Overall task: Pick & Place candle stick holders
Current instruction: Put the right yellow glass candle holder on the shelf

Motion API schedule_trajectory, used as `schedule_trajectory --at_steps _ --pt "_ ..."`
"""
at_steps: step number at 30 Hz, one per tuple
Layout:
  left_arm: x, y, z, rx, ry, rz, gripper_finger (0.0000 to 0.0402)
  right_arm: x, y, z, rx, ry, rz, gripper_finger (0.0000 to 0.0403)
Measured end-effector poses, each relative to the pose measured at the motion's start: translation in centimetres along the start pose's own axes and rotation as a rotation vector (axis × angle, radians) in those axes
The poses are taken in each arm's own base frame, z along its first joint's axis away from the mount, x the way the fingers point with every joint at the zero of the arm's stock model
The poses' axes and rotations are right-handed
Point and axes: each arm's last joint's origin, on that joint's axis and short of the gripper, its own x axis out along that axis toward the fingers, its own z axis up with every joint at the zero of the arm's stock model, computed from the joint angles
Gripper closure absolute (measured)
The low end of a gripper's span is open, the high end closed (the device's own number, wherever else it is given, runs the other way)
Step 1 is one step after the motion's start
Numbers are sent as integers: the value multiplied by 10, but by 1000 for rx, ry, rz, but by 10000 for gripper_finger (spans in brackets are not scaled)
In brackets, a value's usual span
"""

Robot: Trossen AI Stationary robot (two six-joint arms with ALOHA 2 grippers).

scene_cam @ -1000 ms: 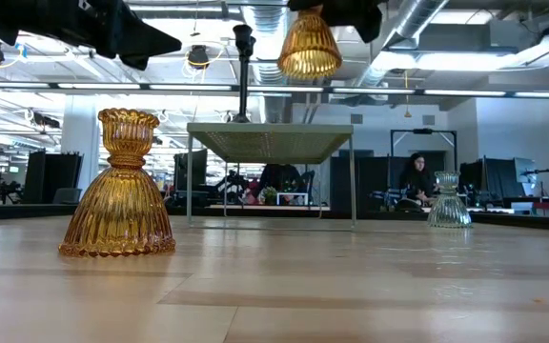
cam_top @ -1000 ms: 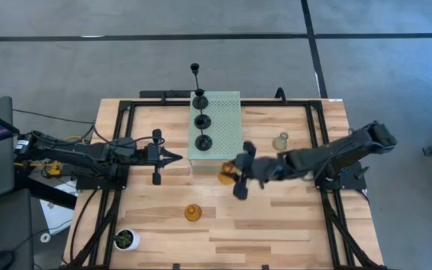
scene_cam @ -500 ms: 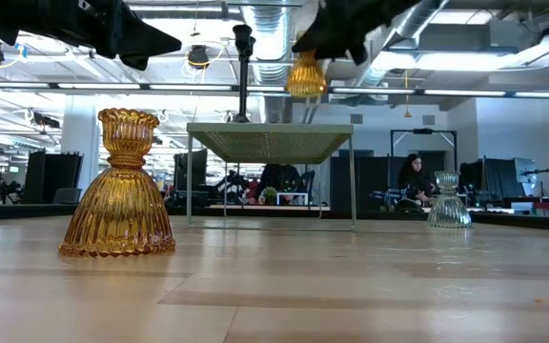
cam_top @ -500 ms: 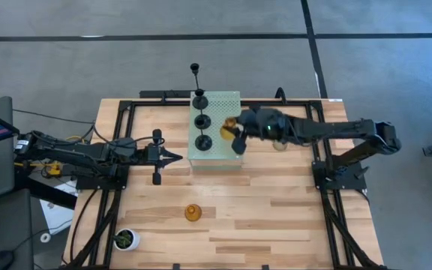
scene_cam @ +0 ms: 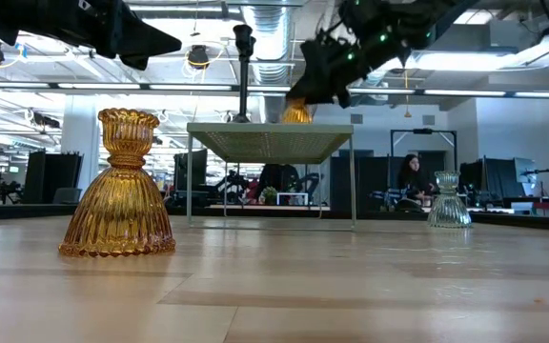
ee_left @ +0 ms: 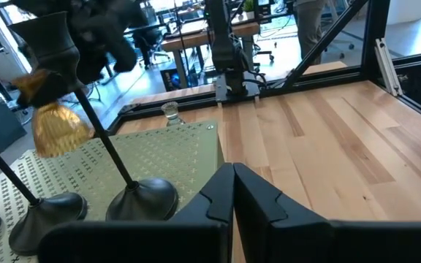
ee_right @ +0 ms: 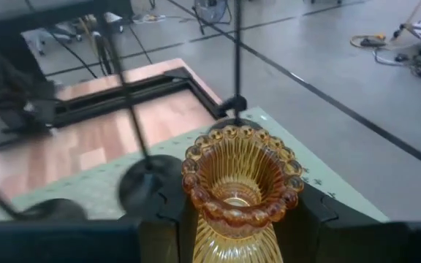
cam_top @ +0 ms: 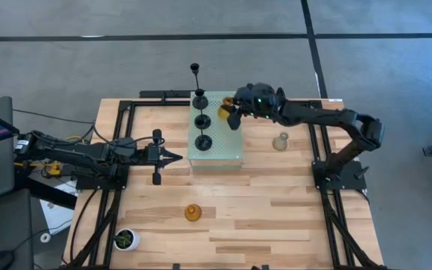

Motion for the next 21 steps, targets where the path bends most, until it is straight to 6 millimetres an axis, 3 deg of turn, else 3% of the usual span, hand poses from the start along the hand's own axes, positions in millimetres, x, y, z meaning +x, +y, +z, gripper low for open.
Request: schedule_trajectory --at_steps 9,21 --pt "0 0 0 0 0 0 392 20 -30 1 7 17 -44 277" --pt "0 0 0 0 -1 1 392 38 -48 -10 23 62 -62 277"
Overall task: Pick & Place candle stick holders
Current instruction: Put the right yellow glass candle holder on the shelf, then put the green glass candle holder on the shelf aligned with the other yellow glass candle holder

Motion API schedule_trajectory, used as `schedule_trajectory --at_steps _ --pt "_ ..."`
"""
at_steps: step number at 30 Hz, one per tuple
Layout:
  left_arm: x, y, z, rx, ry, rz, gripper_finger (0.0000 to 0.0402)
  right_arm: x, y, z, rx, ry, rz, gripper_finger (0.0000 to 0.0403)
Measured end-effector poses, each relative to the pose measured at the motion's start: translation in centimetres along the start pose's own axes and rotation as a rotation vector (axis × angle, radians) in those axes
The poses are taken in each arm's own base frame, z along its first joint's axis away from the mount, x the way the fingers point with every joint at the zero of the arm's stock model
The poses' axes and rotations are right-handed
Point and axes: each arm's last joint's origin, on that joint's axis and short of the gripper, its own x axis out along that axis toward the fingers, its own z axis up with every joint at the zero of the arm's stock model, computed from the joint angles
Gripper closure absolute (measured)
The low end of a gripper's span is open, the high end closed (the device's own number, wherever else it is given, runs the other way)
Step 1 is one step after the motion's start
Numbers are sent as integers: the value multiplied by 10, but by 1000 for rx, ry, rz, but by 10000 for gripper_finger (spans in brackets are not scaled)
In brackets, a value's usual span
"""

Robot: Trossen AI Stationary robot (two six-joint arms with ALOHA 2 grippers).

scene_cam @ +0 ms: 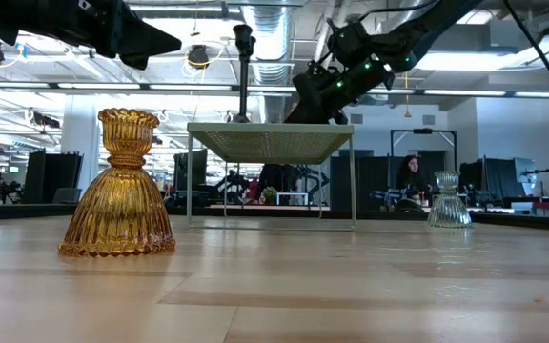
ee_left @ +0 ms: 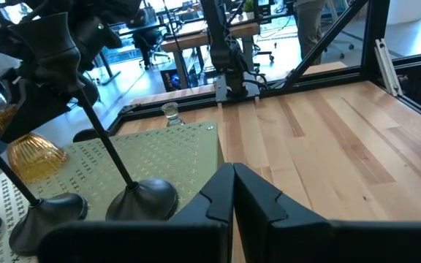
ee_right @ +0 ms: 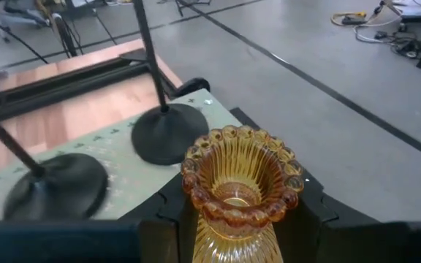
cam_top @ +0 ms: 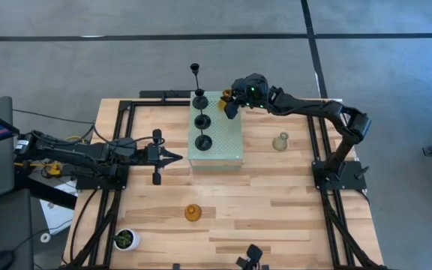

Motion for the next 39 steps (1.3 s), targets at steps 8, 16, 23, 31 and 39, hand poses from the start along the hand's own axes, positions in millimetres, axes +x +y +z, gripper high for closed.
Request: schedule_trajectory --at_steps 8,16,23,31,39 --pt "0 0 0 3 -3 0 392 -1 -5 1 -18 -2 -18 277" --pt "0 0 0 2 -5 1 392 -1 -7 1 -16 -1 -19 267" --pt "0 0 0 2 -5 1 392 -1 -4 1 -22 -5 -10 224" --pt "0 0 0 2 -5 1 392 -2 -3 2 -24 -8 -6 192" --pt "0 0 0 2 -5 1 392 -26 0 23 -37 -88 -4 168"
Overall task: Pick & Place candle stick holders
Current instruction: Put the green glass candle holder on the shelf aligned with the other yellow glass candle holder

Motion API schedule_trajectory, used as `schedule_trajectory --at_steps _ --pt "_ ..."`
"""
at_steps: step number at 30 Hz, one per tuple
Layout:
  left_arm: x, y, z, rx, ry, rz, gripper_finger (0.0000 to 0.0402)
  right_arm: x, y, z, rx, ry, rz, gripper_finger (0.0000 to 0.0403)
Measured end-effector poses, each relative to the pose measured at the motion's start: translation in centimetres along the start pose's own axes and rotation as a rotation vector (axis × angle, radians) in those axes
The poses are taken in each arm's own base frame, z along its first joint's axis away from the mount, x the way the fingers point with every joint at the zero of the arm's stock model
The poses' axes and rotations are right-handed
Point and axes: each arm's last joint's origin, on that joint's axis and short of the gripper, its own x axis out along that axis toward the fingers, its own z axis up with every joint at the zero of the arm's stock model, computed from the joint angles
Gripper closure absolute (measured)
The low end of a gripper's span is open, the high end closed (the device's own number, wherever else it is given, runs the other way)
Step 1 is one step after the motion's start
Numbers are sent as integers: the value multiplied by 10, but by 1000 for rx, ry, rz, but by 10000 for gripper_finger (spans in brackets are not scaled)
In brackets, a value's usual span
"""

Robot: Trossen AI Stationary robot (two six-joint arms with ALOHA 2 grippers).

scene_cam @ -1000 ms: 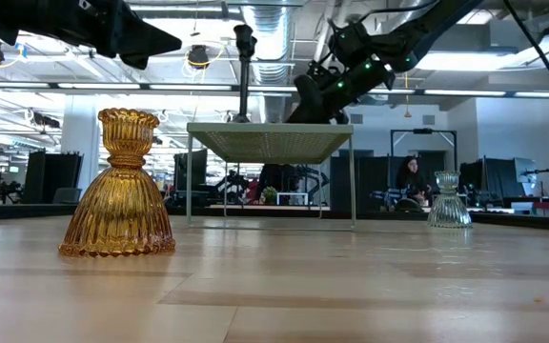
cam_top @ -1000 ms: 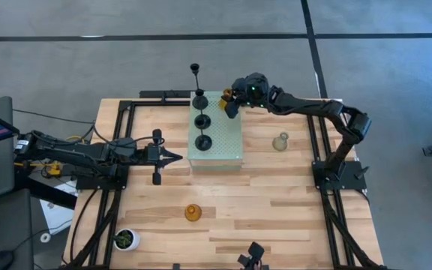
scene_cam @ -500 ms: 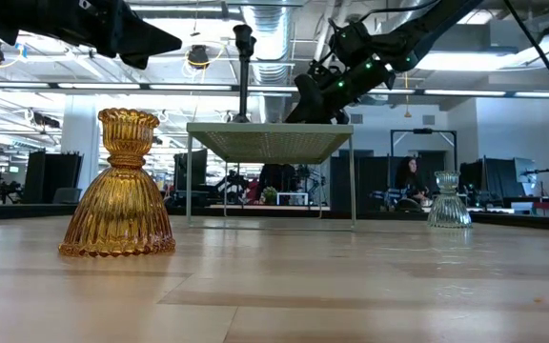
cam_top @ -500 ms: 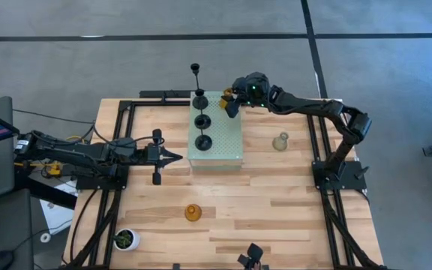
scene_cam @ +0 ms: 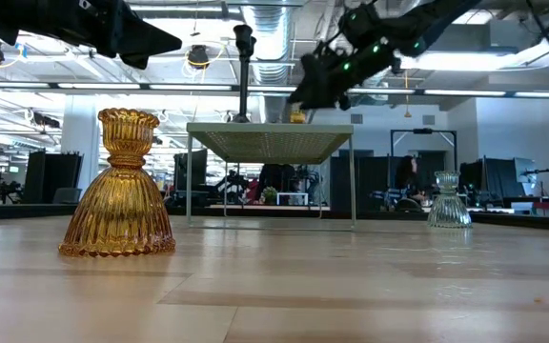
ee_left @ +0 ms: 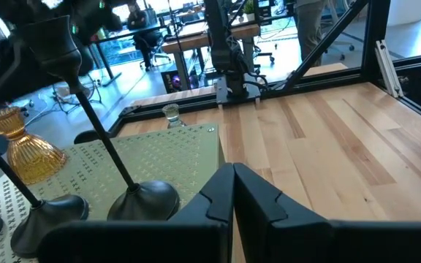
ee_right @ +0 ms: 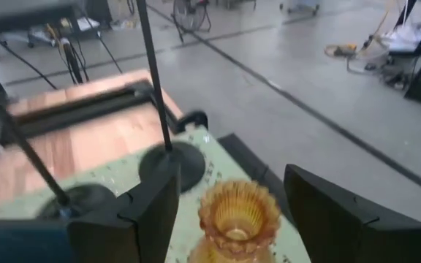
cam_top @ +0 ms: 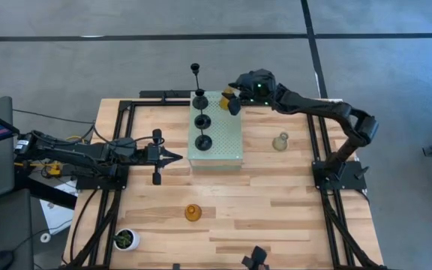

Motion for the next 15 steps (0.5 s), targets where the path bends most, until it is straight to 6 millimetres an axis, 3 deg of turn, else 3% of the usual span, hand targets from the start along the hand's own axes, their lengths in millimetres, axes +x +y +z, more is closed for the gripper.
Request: schedule_trajectory --at_steps 8,15 --pt "0 0 0 0 0 0 392 -66 5 30 1 19 30 174" --pt "0 0 0 0 0 0 392 -126 24 24 34 249 86 199"
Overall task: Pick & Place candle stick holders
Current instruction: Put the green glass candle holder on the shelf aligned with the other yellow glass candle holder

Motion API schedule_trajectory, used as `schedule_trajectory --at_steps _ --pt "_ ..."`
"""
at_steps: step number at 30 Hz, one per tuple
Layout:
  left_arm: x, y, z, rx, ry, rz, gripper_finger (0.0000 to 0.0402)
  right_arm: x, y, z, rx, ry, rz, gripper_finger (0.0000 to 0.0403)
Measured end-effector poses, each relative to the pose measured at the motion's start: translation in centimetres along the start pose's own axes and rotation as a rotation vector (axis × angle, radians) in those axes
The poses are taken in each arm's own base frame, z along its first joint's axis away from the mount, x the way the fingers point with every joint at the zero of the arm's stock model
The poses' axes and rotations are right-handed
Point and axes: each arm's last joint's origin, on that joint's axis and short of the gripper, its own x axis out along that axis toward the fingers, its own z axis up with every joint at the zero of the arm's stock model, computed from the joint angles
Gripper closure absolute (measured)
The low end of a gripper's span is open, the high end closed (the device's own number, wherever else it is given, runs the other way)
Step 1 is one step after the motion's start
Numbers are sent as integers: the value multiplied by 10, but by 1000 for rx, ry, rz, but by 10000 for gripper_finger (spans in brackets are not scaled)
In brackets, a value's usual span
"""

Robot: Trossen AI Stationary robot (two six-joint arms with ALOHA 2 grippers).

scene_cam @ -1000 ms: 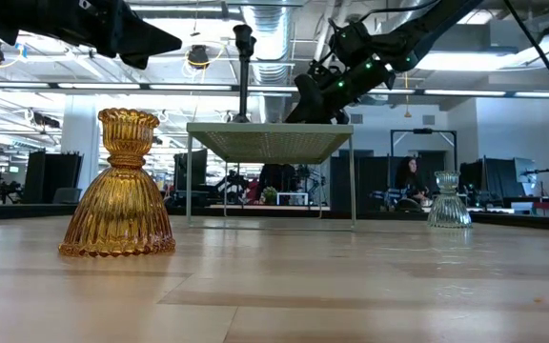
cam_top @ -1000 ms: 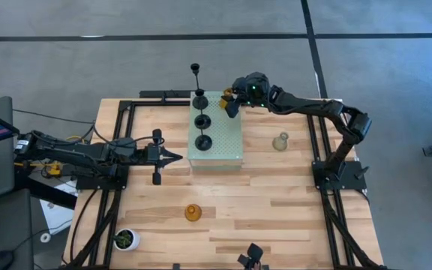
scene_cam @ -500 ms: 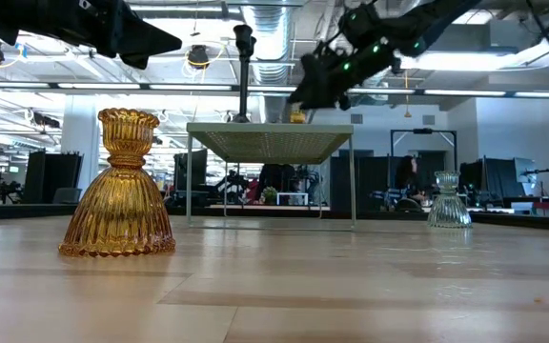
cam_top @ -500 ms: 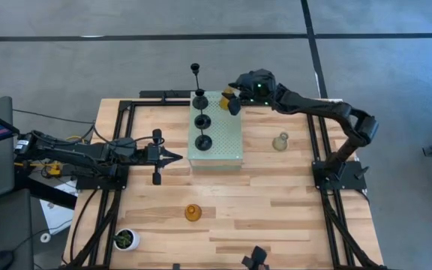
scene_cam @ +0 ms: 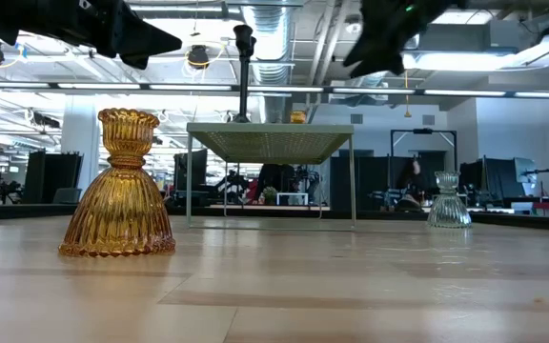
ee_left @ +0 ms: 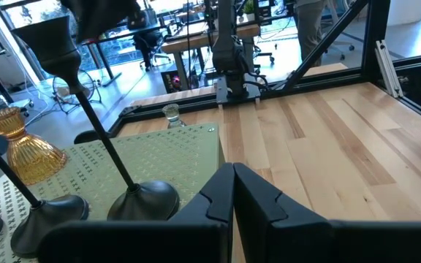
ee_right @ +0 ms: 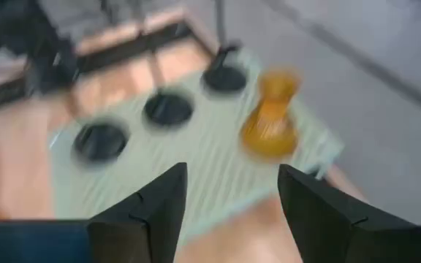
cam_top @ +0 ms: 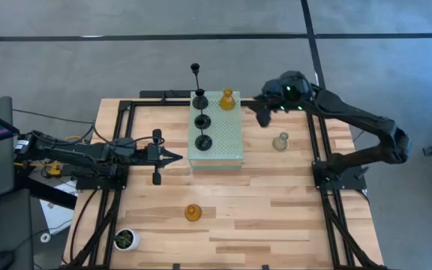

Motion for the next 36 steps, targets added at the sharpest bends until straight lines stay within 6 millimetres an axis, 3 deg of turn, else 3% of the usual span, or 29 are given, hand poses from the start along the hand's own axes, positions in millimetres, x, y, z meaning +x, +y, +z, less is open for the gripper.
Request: schedule_trajectory --at_steps 5,10,15,25,36 --pt "0 0 0 0 0 0 392 -23 21 -22 42 202 36 224" --pt "0 0 0 0 0 0 392 -35 31 -38 73 326 -76 251" --pt "0 0 0 0 0 0 392 -35 29 -49 99 442 -186 272" --pt "0 0 0 0 -1 0 392 -12 30 -82 176 660 -274 284" --pt "0 0 0 1 0 4 392 -23 67 -143 246 657 -363 285"
